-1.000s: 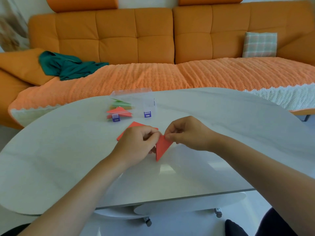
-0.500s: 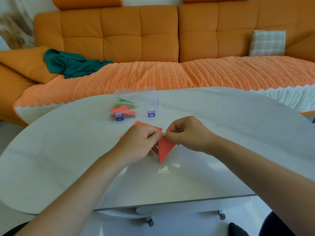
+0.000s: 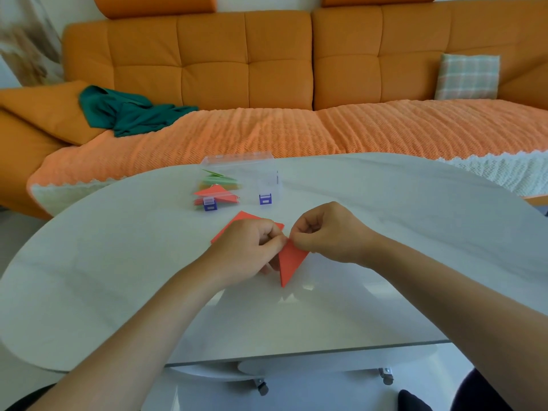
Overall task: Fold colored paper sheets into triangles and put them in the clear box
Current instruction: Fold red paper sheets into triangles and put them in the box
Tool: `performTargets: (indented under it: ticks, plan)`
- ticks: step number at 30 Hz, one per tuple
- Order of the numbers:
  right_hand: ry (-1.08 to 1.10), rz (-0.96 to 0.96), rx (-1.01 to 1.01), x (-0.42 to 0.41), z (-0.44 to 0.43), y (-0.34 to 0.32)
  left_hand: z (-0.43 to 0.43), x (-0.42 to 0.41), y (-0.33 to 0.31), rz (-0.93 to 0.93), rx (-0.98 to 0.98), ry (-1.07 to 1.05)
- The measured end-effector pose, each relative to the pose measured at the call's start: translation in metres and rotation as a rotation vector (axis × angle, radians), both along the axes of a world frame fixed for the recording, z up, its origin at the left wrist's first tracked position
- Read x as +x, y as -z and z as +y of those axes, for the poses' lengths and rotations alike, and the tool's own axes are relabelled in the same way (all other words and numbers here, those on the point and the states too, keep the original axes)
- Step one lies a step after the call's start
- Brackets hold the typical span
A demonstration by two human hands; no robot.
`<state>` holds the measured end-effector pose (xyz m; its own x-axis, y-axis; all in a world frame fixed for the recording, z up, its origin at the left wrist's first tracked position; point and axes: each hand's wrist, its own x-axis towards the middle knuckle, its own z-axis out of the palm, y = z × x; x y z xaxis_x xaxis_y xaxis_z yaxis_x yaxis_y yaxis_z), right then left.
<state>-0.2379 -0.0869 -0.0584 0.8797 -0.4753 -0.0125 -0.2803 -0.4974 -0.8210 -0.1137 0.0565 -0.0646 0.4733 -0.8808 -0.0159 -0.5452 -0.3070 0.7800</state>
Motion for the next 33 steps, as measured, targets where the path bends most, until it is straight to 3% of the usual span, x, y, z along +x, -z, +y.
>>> performTargets:
  ticks: [17, 21, 30, 33]
  plan:
    - [0.249, -0.01, -0.083, -0.001, -0.033, 0.006, 0.011, 0.027, -0.01, -0.096, 0.05, -0.127]
    - [0.05, -0.07, -0.003, 0.002, -0.018, 0.003, 0.01, 0.013, -0.008, -0.05, 0.032, -0.058]
    - [-0.123, -0.036, -0.243, 0.007, -0.003, 0.006, 0.005, 0.002, -0.003, -0.199, -0.033, -0.054]
    - [-0.136, -0.021, -0.255, 0.007, -0.003, 0.006, 0.005, 0.004, -0.008, -0.137, -0.011, -0.071]
